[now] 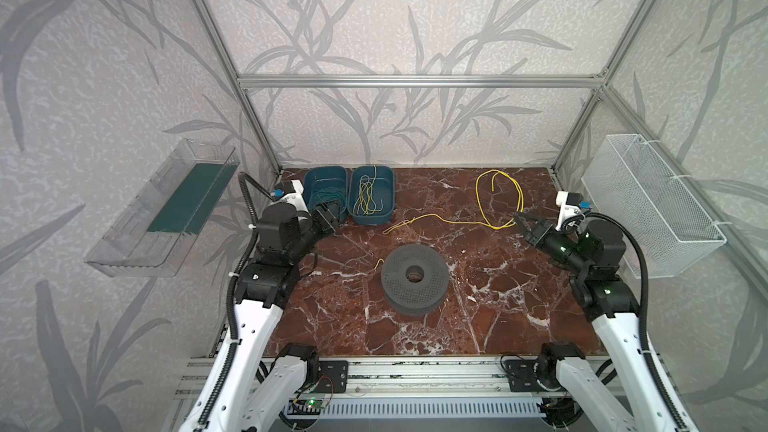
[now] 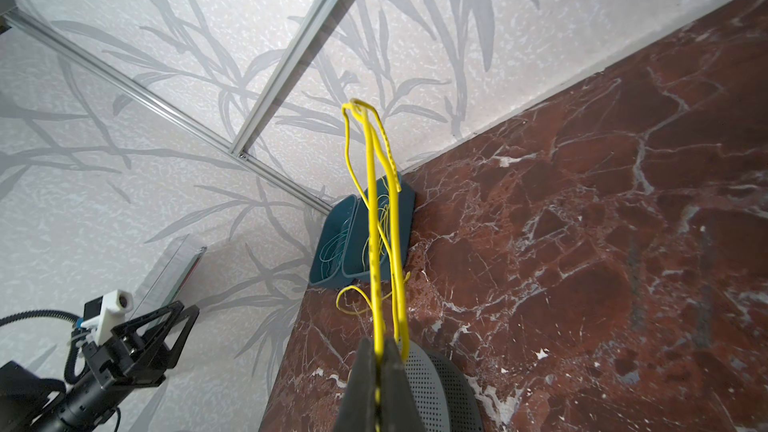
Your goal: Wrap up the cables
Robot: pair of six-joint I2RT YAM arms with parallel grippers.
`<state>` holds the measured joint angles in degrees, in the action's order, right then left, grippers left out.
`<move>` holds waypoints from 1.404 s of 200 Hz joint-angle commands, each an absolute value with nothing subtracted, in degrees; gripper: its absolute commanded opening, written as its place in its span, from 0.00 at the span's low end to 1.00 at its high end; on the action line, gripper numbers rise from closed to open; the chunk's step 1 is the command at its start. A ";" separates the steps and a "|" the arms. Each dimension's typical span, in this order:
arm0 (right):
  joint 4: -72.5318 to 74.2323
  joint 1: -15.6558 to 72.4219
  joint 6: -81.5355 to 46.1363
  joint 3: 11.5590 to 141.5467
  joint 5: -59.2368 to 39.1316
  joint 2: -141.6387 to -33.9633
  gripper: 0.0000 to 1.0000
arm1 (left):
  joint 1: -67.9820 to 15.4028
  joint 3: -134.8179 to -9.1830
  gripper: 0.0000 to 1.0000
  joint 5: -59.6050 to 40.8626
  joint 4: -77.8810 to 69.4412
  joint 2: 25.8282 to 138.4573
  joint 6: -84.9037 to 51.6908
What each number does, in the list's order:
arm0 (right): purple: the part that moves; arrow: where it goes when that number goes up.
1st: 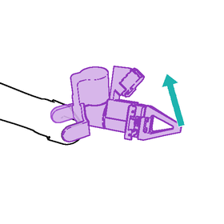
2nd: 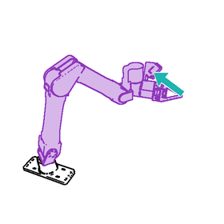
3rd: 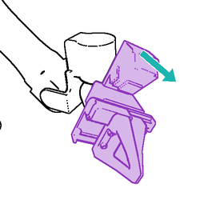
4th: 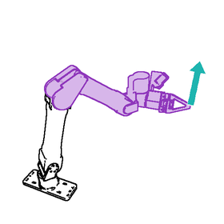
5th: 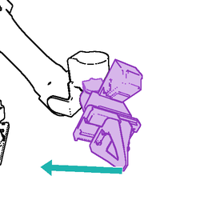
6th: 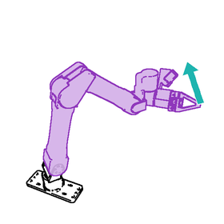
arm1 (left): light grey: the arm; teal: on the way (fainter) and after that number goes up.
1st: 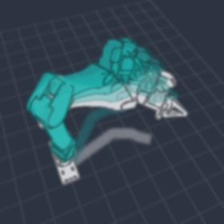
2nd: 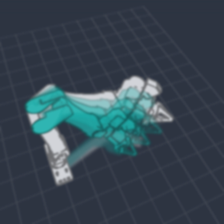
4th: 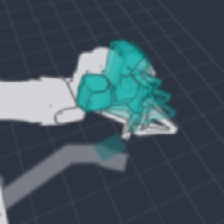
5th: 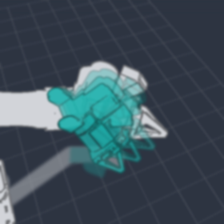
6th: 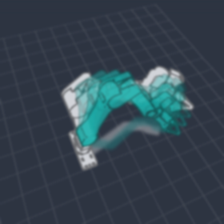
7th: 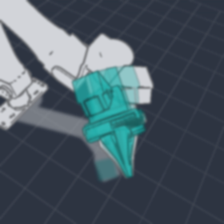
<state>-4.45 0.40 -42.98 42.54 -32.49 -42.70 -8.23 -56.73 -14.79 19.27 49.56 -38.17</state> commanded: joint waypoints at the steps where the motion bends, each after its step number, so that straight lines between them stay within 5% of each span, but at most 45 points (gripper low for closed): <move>1: 2.15 1.75 -43.51 44.40 -38.03 -42.51 0.00 | -11.20 -60.53 0.43 -18.30 20.09 52.45 -35.33; 99: 1.93 17.46 -33.72 45.29 -36.70 -44.73 0.00 | -30.93 -79.09 0.43 -23.03 14.71 77.85 -23.86; 168: 1.55 18.11 -32.63 45.15 -34.13 -46.05 0.00 | -33.42 -72.94 0.41 -24.79 10.21 74.36 -21.19; 219: 1.96 18.11 -33.43 44.75 -32.68 -46.67 0.00 | -33.52 -71.02 0.47 -18.83 13.86 69.29 -15.29; 281: 2.72 19.45 -34.54 44.21 -33.53 -46.85 0.00 | -35.16 -71.13 0.57 -23.35 10.91 72.24 -13.73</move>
